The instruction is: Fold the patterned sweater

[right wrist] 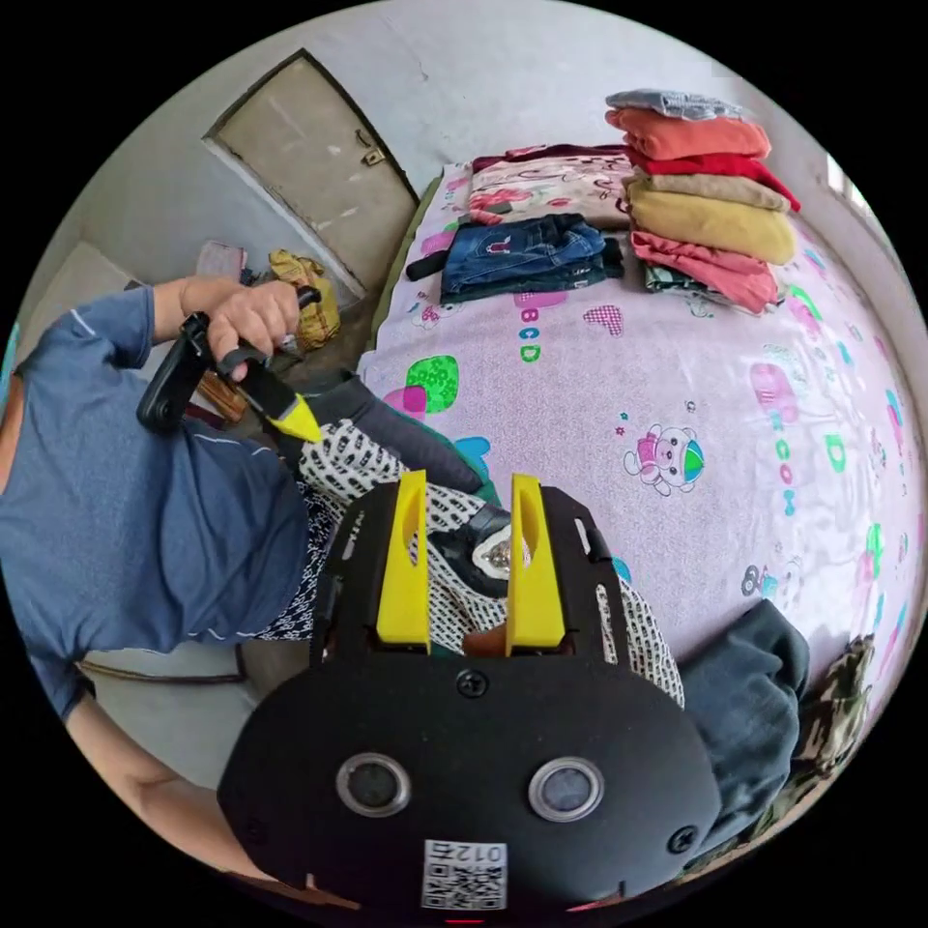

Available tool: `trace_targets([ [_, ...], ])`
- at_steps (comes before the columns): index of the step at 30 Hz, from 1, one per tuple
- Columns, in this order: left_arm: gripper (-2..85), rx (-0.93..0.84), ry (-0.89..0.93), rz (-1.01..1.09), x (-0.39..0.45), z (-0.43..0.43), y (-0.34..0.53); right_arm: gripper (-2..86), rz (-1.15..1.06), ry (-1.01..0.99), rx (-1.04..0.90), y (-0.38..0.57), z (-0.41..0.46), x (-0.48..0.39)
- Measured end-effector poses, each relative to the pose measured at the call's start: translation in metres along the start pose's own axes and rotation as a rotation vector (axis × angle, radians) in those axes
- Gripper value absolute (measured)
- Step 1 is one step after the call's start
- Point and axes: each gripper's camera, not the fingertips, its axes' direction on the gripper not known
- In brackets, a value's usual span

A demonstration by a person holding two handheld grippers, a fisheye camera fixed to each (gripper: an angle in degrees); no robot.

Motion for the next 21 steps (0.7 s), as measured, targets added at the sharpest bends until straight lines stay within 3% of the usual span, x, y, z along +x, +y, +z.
trace_targets([
  [6, -0.5, 0.073, -0.074, 0.169, 0.005, -0.009, 0.001, 14.8, -0.041, -0.445, -0.199, -0.093, 0.054, 0.111],
  [16, -0.5, 0.188, -0.145, 0.404, 0.004, -0.037, 0.003, 17.5, -0.326, -0.613, -0.374, -0.178, 0.081, 0.165],
  [21, -0.5, 0.189, -0.162, 0.466, -0.001, -0.051, 0.004, 13.1, -0.392, -0.735, -0.45, -0.201, 0.086, 0.181],
])
